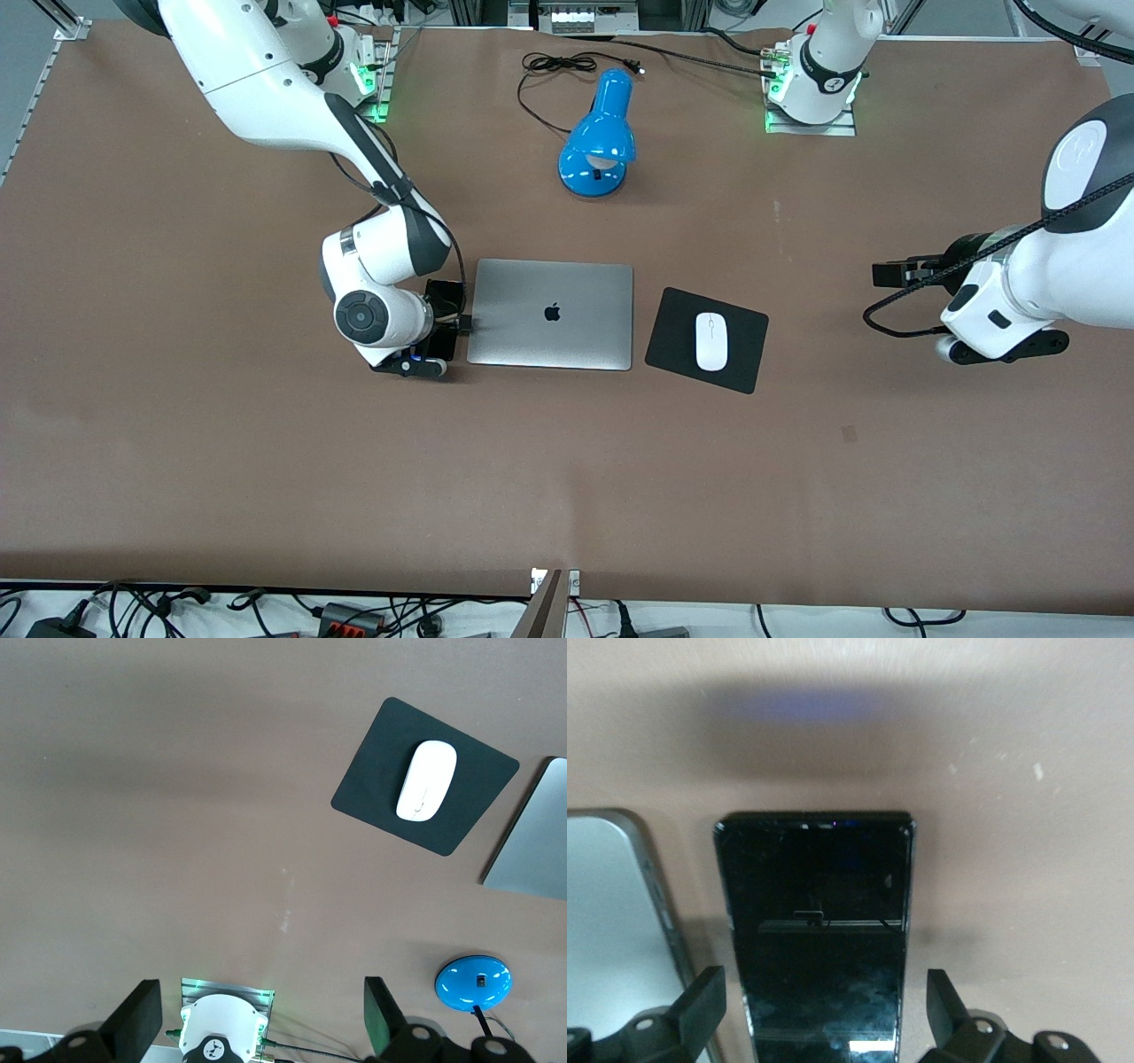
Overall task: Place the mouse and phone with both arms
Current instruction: 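Lower the phone beside the laptop while the left gripper releases the mouse, then open the right gripper and withdraw it while the left gripper retracts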
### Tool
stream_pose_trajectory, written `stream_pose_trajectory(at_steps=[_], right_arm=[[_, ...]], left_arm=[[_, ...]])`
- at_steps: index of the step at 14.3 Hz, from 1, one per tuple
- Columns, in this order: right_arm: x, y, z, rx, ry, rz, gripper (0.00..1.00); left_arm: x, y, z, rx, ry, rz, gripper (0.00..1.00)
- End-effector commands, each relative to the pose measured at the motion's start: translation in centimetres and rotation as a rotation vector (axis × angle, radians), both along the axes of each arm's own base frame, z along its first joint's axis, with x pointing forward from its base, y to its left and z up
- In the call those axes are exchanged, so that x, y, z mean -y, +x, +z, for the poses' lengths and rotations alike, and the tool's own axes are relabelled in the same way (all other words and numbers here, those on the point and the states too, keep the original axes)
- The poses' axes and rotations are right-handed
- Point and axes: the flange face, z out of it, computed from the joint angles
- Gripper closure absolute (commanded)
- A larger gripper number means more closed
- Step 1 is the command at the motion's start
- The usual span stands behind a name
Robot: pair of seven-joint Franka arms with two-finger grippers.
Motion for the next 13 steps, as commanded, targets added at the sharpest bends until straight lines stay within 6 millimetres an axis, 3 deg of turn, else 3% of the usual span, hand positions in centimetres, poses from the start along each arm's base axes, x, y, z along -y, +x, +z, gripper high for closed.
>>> stream_pose_trajectory(at_steps=[1,4,5,7,9,12,13], right_arm=[[0.4,1.0,5.8,0.050,0.007,0.005,0.00],[2.0,2.5,12.0,0.132,-0.012,0.020,0.00],[2.7,3.2,14.4,0.170,-0.026,0.039,0.00],[4.7,4.3,19.2,0.200,-0.042,0.022,0.00],[7.1,5.6,24.2,0.223,-0.049,0.047,0.00],[12.1,6.9,29.5,0.195,-0.071,0.117,0.00],[13.6,7.2,31.3,0.201,-0.078,0.136,0.00]], left_arm=[[1.3,-1.5,1.6,0.099,0.024,-0.012,0.00],[1.2,-5.7,-0.2,0.233,0.051,-0.004,0.00],[1.0,-6.2,-0.6,0.261,0.050,-0.010,0.00],[-0.1,-4.6,1.2,0.307,0.035,-0.008,0.00],[-1.4,-3.8,1.6,0.286,0.043,0.002,0.00],[-2.0,-3.7,1.8,0.292,0.040,-0.010,0.00],[-3.1,-3.6,1.7,0.295,0.028,0.018,0.00]])
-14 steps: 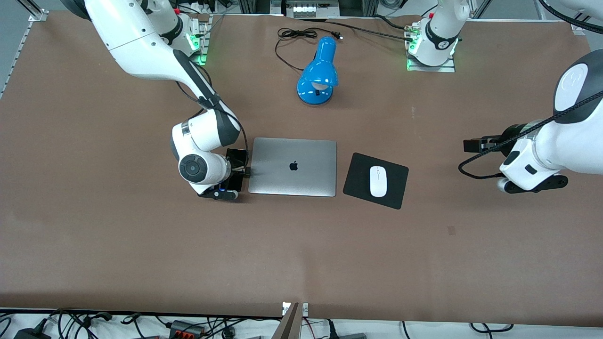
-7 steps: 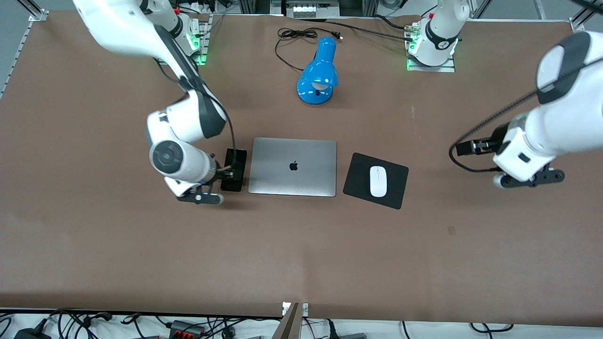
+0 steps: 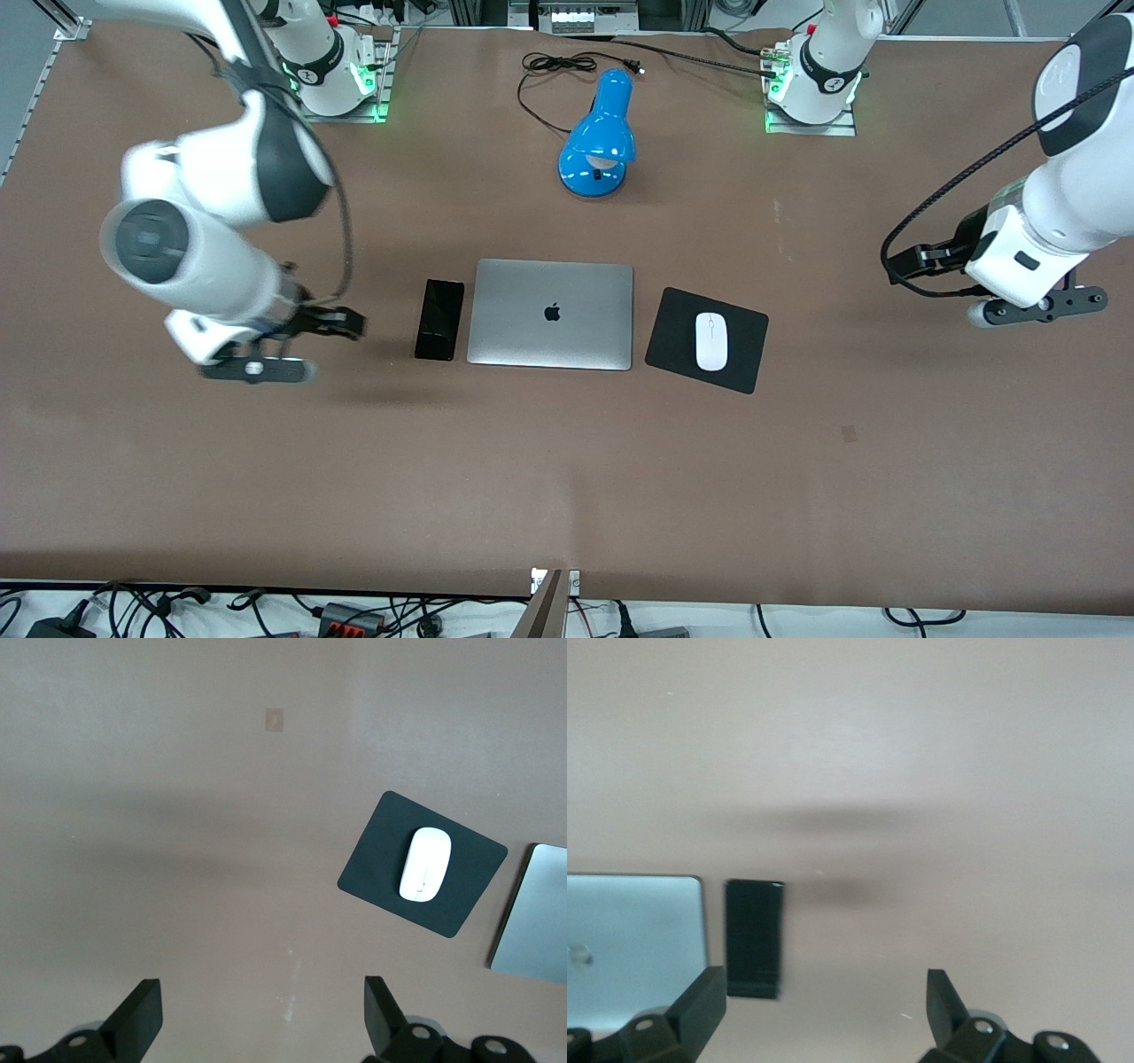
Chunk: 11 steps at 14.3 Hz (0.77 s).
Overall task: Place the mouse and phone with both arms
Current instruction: 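Open the right gripper and withdraw it while the left gripper retracts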
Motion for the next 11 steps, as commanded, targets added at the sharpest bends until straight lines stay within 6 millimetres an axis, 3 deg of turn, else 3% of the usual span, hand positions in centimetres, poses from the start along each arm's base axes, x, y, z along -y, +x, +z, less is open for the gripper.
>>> stream_pose_trajectory(at_steps=[1,3,4,5,8,11], right_arm=[[3.5,0.9,3.6,-0.016,-0.026,0.057,0.00],[5.7,0.6,6.7,0.024,-0.027,0.039,0.00],[7.9,0.6,7.8,0.041,-0.019,0.000,0.00],[10.4,0.7,8.5,0.054,0.008,-0.037,0.00],[14.6,0.6,9.7,0.075,0.071,-0.034,0.00],[17.3,0.1,12.0,0.134,0.082,-0.004,0.00]], left_arm=[[-1.5,0.2,1.0,0.021,0.000,0.012,0.00],[-1.0,-0.5,1.8,0.026,0.007,0.005,0.00],[-1.0,-0.8,1.9,0.020,0.008,0.005,0.00],[-0.9,-0.9,1.8,0.016,0.009,0.003,0.00],[-0.5,-1.3,2.1,0.020,0.010,-0.006,0.00],[-0.5,-1.7,1.7,0.009,0.017,-0.007,0.00]])
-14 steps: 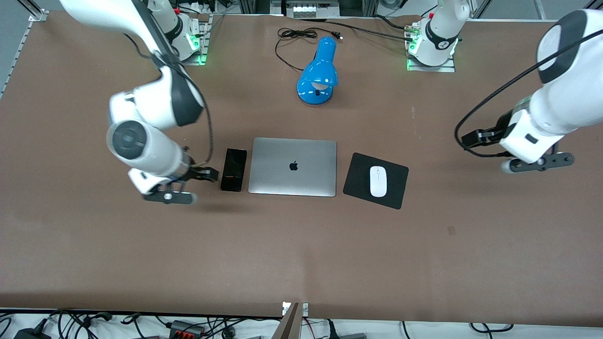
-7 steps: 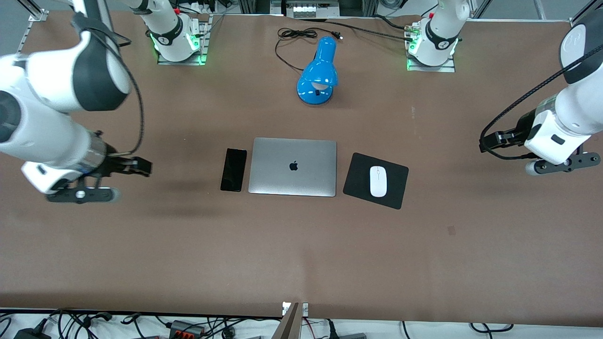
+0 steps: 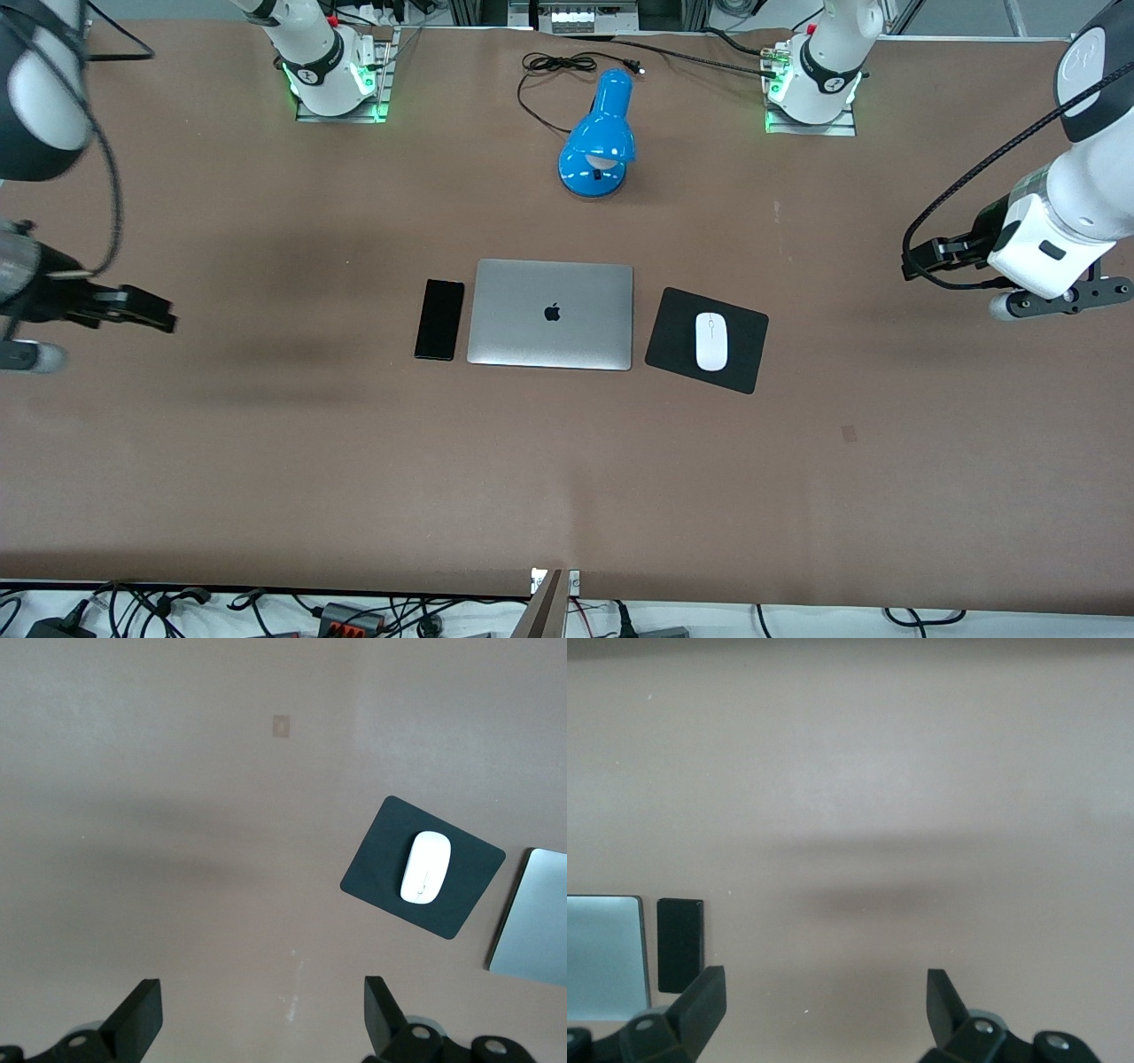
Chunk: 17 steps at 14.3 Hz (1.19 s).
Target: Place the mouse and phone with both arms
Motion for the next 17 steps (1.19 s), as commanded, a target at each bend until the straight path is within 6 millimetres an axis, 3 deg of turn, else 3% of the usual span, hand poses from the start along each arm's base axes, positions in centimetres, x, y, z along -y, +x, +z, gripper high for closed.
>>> stream_pose_trajectory(at_steps=[1,6,9,17], right_arm=[[0.9,-0.7,2.1,0.039,0.025,0.021,0.00],[1.3,-2.9,2.3,0.044,-0.023,0.041,0.00],[1.3,-6.2,1.1,0.066,-0.027,0.052,0.00],[1.1,-13.0,1.1,0.032,-0.027,0.053,0.00]], left_arm=[[-0.1,-1.3,0.5,0.001,0.022,-0.015,0.00],[-0.2,-1.3,0.6,-0.001,0.024,-0.016,0.00],[-0.2,-1.4,0.5,-0.006,0.025,-0.010,0.00],[-0.2,-1.4,0.5,-0.007,0.026,-0.005,0.00]])
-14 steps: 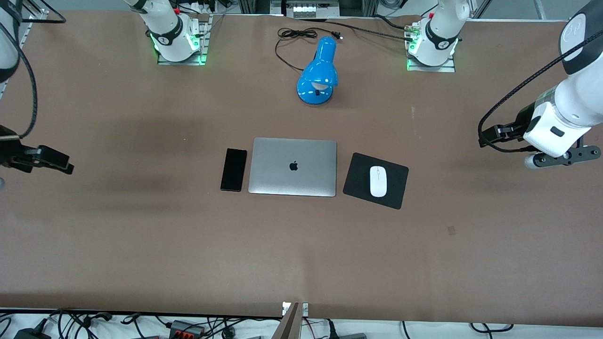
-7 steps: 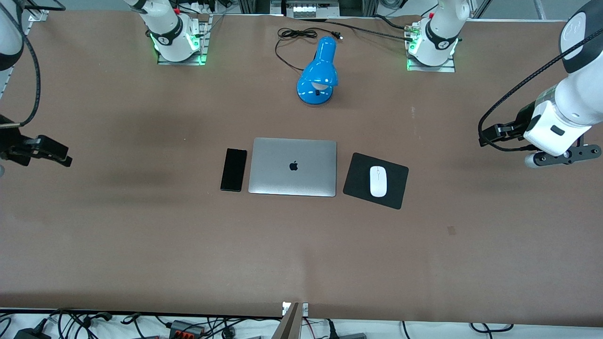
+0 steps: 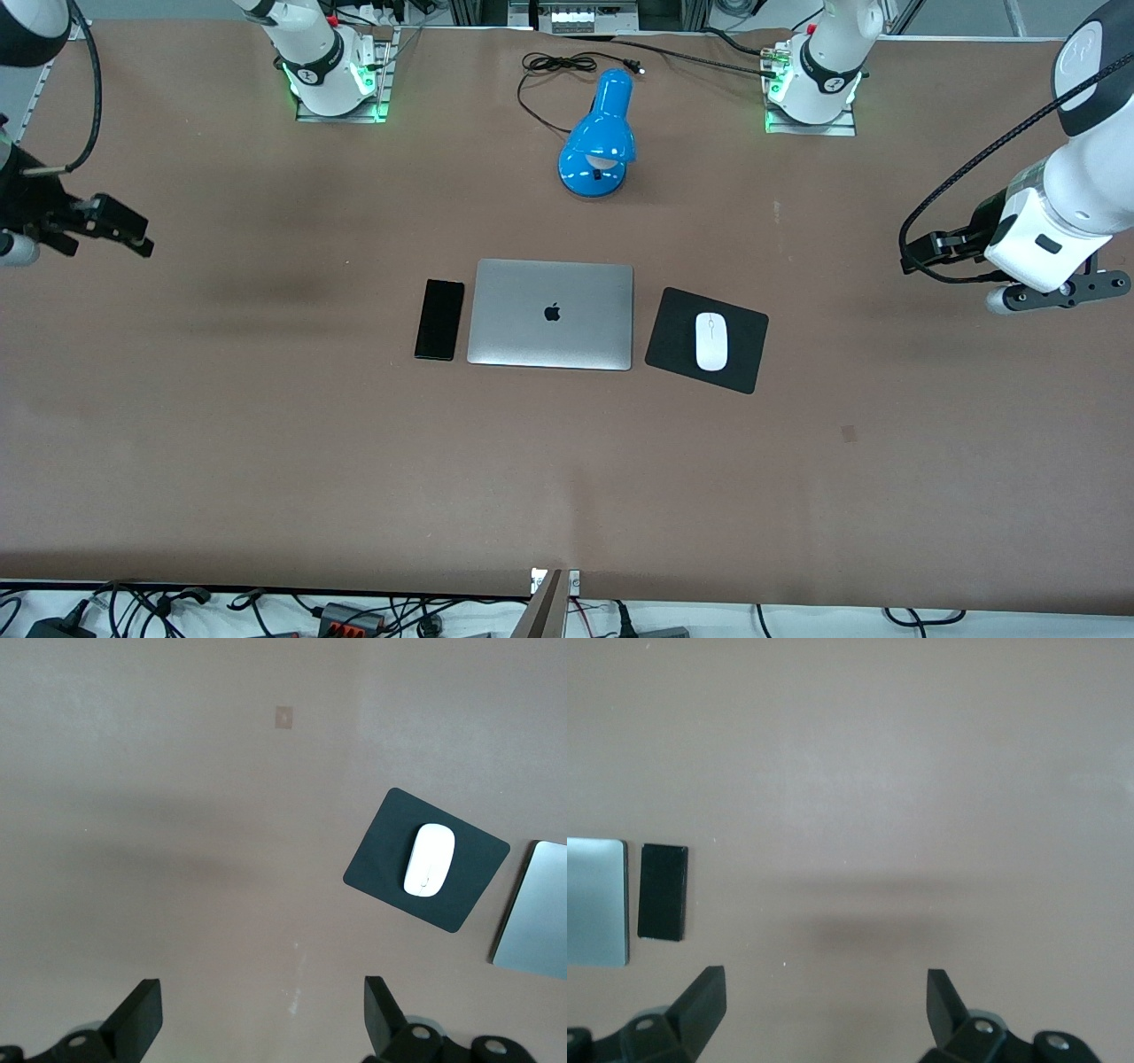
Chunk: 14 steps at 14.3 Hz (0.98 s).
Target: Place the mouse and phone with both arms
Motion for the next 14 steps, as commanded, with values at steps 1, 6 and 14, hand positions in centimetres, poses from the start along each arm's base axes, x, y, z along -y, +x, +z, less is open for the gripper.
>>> stream_pose_trajectory(at_steps=[1,6,14], right_arm=[[-0.02,-2.85,-0.11,0.005,-0.012,0.017,0.00],[0.16,-2.55,0.38,0.005,-0.012,0.014,0.00],[0.25,-3.06,0.74,-0.011,-0.003,0.008,0.00]], left_arm=[[-0.25,-0.89,0.46,0.002,0.021,-0.003,0.00],[-0.33,-0.83,0.51,0.003,0.019,-0.003,0.00],[-0.41,-0.79,0.48,0.002,0.017,-0.001,0.00]])
